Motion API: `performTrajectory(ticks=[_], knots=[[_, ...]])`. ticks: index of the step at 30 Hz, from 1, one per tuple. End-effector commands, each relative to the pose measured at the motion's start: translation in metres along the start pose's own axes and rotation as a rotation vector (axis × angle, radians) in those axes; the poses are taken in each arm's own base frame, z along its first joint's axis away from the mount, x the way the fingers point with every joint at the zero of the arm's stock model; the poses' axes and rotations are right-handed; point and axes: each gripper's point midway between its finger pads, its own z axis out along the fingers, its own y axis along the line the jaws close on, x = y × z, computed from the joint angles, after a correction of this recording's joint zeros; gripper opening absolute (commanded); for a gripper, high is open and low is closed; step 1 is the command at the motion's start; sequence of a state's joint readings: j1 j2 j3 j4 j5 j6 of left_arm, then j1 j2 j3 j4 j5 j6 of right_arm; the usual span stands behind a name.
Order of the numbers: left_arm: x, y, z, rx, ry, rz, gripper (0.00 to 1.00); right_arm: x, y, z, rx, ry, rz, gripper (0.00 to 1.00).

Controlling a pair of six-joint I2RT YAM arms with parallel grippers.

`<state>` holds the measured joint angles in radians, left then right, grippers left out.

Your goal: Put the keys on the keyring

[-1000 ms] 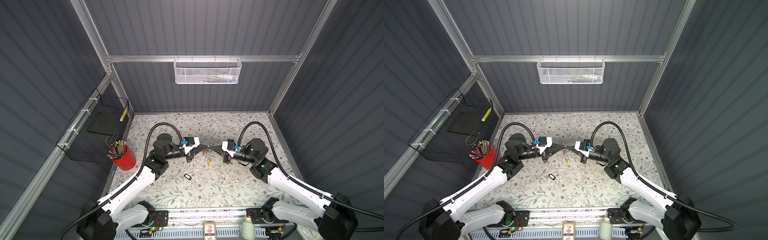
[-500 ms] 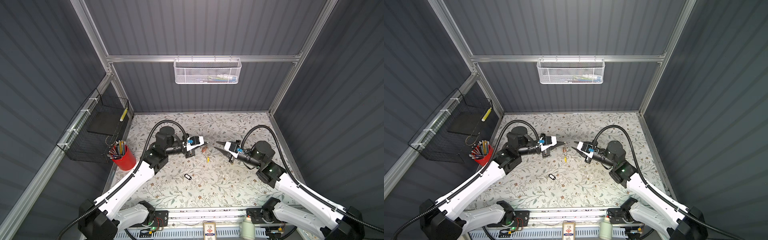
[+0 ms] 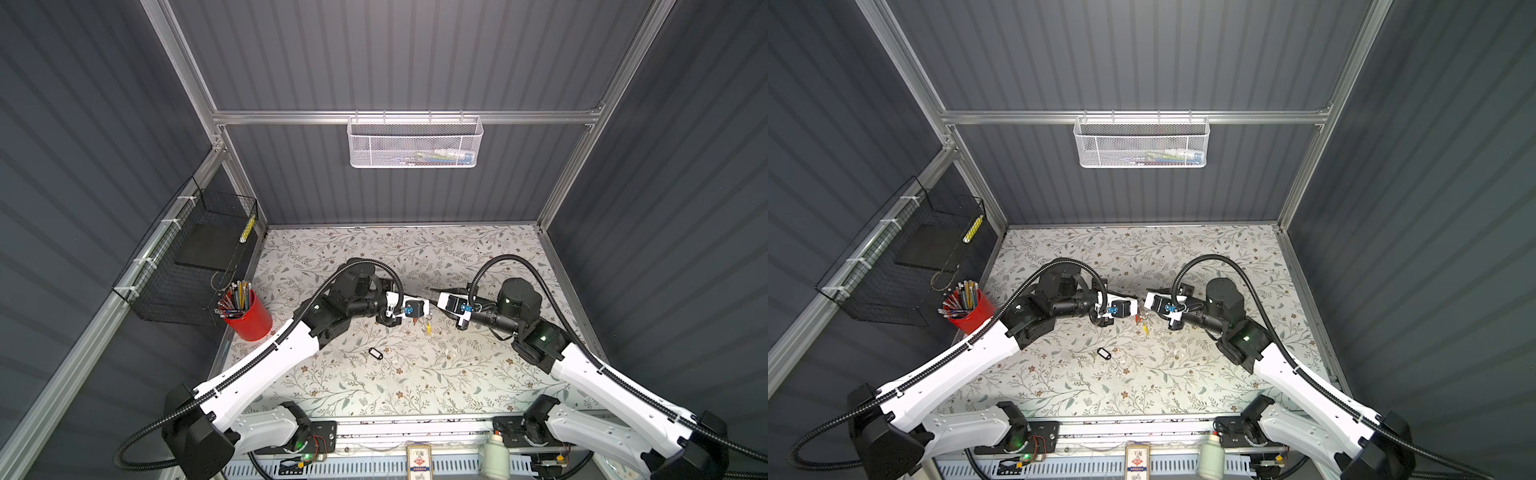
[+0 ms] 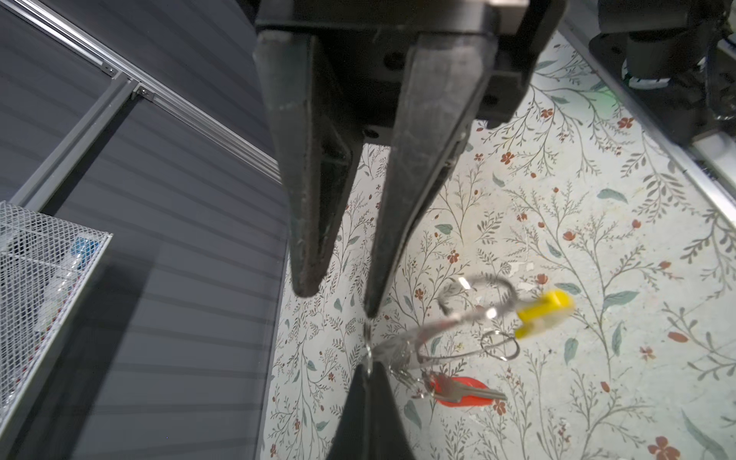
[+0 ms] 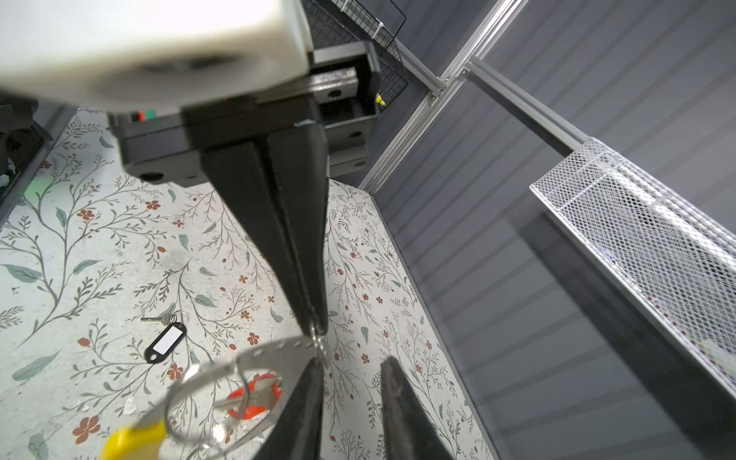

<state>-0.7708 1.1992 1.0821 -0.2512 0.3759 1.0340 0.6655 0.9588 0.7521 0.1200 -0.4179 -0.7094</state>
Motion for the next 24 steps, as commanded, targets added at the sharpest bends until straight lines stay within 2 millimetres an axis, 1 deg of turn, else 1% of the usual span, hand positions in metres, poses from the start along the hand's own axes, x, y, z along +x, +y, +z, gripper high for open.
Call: performTrajectory(ticks=[1, 2, 6, 14, 15, 19, 24], knots=[[-0.011, 0.015, -0.008, -0.056, 0.002, 0.088, 0.0, -0.003, 0.001, 0.001, -0.013, 0.005, -0.028, 0.28], [-0.008, 0.019, -0.009, -0.079, 0.024, 0.096, 0.0, -0.001, 0.003, 0.001, -0.015, 0.008, -0.027, 0.28], [-0.01, 0.019, -0.009, -0.093, 0.015, 0.107, 0.0, 0.002, 0.003, 0.002, -0.013, 0.014, -0.023, 0.28], [-0.017, 0.018, -0.012, -0.103, -0.019, 0.119, 0.0, 0.004, -0.004, 0.012, 0.023, 0.018, 0.025, 0.27], [-0.022, 0.015, -0.012, -0.09, -0.049, 0.123, 0.0, 0.004, -0.005, 0.013, 0.028, 0.016, 0.029, 0.26], [-0.023, 0.012, -0.013, -0.085, -0.051, 0.126, 0.0, -0.001, -0.011, 0.012, 0.059, -0.014, 0.04, 0.25], [-0.025, 0.011, -0.014, -0.089, -0.07, 0.138, 0.0, -0.007, -0.012, 0.008, 0.081, -0.052, 0.052, 0.26]])
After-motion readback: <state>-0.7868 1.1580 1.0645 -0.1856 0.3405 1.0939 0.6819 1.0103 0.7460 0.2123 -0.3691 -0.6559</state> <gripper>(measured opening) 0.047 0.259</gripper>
